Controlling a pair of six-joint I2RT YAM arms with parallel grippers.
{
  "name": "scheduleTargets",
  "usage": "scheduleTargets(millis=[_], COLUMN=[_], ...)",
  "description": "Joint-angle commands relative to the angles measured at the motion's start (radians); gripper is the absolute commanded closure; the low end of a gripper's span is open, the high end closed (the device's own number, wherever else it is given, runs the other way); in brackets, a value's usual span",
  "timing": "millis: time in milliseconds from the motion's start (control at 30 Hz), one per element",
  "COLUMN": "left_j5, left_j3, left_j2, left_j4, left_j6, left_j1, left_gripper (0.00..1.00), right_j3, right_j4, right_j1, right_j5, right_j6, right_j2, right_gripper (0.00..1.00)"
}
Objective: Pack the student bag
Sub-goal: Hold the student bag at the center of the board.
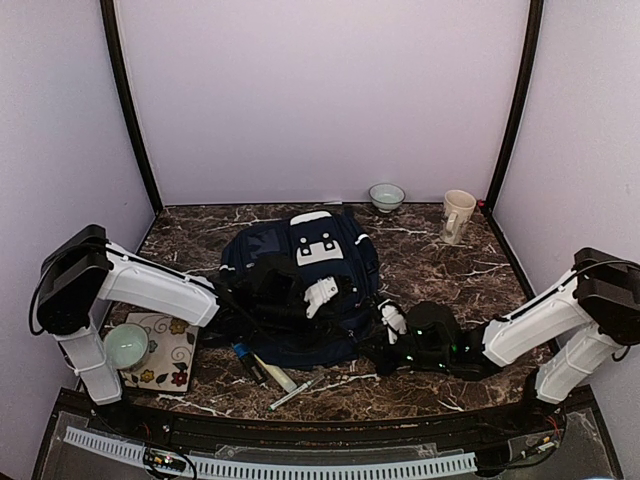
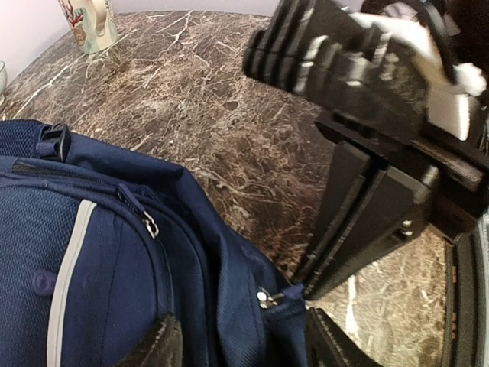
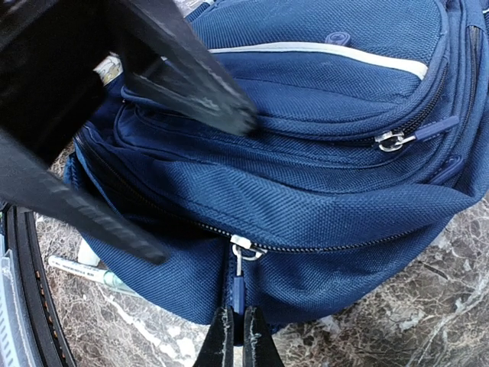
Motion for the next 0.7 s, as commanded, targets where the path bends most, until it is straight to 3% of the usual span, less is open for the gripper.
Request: scheduleTargets(millis=[0, 133, 267, 667], left_j5=[-0.008, -0.026, 0.0, -0.038], left_j3=[0.047, 0.007, -0.029, -0.179], left_j2=[0.05, 0.059, 0.047, -0.119], left_j4=[-0.03, 0.023, 0.058, 0.151], left_j6=[0.014, 0.007, -0.006, -0.03], left_j1=[-0.005, -0.005, -0.005, -0.005], left_gripper=[0.48, 0.65, 0.98, 1.0], right_j3=[-0.023, -0.045, -0.051, -0.067], right_j4=[0.058, 0.057, 0.051, -0.002], right_j1=[0.011, 0.011, 0.012, -0.082], right_j5=[0.023, 0.046, 0.052, 0.104], right_j6=[-0.003, -0.002, -0.011, 0.061], right_j2=[-0.032, -0.055, -0.071, -0.073], right_gripper=[1.0, 1.0, 1.0, 1.0])
